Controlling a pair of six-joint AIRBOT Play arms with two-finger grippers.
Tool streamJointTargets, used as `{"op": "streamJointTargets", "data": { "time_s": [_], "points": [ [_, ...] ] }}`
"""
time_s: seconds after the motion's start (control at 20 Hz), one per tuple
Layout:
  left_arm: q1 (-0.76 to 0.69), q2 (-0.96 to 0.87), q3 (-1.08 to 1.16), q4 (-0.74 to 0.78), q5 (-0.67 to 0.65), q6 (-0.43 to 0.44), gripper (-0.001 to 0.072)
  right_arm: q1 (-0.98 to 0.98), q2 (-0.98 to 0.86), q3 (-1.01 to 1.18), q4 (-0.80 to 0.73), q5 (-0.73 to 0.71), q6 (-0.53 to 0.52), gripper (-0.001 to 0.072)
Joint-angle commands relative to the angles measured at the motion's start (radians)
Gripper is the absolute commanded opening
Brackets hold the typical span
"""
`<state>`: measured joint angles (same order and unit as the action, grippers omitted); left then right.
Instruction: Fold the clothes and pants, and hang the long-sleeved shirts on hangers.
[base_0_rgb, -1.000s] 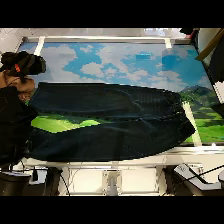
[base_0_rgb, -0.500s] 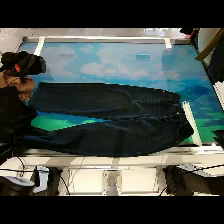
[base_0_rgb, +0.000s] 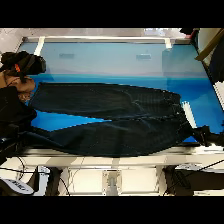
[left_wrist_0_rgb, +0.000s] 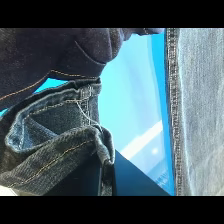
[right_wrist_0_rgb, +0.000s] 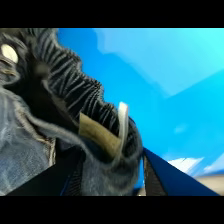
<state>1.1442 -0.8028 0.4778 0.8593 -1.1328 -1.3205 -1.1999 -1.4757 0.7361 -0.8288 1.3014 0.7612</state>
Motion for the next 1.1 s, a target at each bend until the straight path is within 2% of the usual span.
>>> {"op": "streamJointTargets", "data": {
  "time_s": [0.0, 0.1, 0.2, 0.25, 0.45, 0.6, 0.75, 0.85, 0.95, 1.05],
  "points": [
    [-0.003, 0.000, 0.001, 0.000, -0.008, -0.003, 0.0017, 0.065, -0.051, -0.003, 0.002, -0.021, -0.016, 0.0408],
    [-0.003, 0.001, 0.001, -0.001, -0.008, -0.003, 0.0016, 0.093, -0.051, -0.003, 0.014, -0.025, -0.017, 0.0393],
    [-0.003, 0.005, 0.008, 0.000, -0.010, -0.002, 0.0016, 0.099, -0.051, 0.006, 0.057, 0.042, -0.059, 0.0090],
    [-0.003, 0.013, 0.028, 0.000, -0.011, 0.002, 0.0016, 0.092, -0.048, 0.024, 0.074, 0.114, -0.076, 0.0042],
    [-0.003, 0.037, 0.201, 0.030, -0.050, 0.001, 0.0015, 0.033, 0.045, 0.139, 0.057, 0.335, -0.051, 0.0042],
    [-0.004, 0.037, 0.335, 0.029, -0.084, 0.001, 0.0015, -0.026, 0.182, 0.207, 0.040, 0.375, 0.011, 0.0041],
    [-0.047, 0.030, 0.406, 0.031, -0.075, 0.005, 0.0014, 0.017, 0.307, 0.241, 0.082, 0.272, 0.085, 0.0040],
    [-0.159, -0.012, 0.420, 0.031, -0.021, 0.017, 0.0013, 0.130, 0.334, 0.248, 0.082, 0.161, 0.166, 0.0040],
    [-0.305, -0.080, 0.439, 0.030, 0.095, 0.014, 0.0013, 0.269, 0.323, 0.247, 0.065, 0.001, 0.279, 0.0040],
    [-0.475, -0.184, 0.500, 0.037, 0.265, -0.018, 0.0012, 0.392, 0.304, 0.248, 0.059, -0.172, 0.375, 0.0040]
  ]
}}
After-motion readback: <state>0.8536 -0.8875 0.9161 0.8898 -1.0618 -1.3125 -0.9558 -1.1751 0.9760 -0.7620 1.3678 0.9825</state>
